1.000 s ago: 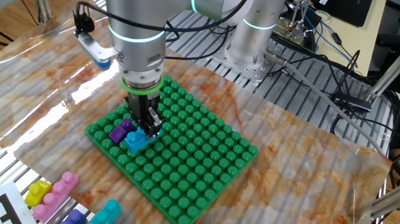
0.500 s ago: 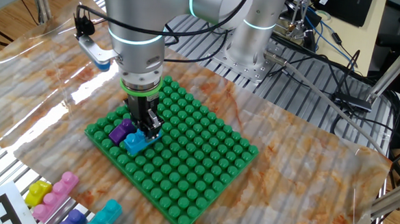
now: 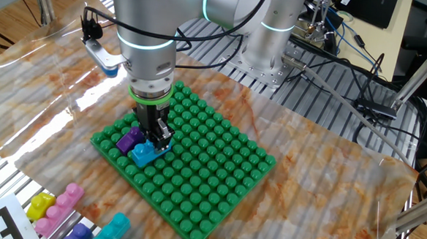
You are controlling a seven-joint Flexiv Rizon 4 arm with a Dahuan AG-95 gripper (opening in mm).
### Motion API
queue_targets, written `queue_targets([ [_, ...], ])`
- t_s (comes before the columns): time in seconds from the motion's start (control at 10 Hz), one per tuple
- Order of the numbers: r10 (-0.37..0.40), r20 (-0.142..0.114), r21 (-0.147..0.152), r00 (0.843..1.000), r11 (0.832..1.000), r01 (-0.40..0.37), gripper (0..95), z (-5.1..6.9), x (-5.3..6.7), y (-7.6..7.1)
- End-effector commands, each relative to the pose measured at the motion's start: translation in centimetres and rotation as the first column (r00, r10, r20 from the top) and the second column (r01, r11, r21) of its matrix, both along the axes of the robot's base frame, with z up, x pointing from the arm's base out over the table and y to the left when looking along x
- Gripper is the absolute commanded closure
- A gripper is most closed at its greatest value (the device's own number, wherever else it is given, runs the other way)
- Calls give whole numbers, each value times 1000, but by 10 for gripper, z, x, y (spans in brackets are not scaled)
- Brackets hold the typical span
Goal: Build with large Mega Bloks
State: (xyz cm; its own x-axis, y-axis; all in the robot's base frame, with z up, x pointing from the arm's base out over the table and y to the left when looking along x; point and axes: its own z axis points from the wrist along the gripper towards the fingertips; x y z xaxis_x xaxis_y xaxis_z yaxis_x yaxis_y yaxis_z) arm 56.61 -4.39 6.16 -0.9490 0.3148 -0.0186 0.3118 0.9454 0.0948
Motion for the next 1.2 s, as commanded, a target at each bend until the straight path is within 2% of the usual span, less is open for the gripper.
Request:
queue_targets([
  [0.1, -1, 2, 3, 1000, 1000, 1, 950, -1, 0, 1],
  [0.3, -4, 2, 3, 1000, 1000, 4, 950, 0, 1, 1],
  [0.6, 6, 8, -5, 1000, 1000, -6, 950, -6, 1, 1],
  [0.8, 0, 13, 1, 1000, 1000, 0, 950, -8, 1, 2],
  [1.0, 1, 17, 1, 1000, 1000, -1, 950, -15, 1, 2],
  [1.2, -6, 18, 4, 1000, 1000, 6, 950, -15, 1, 2],
])
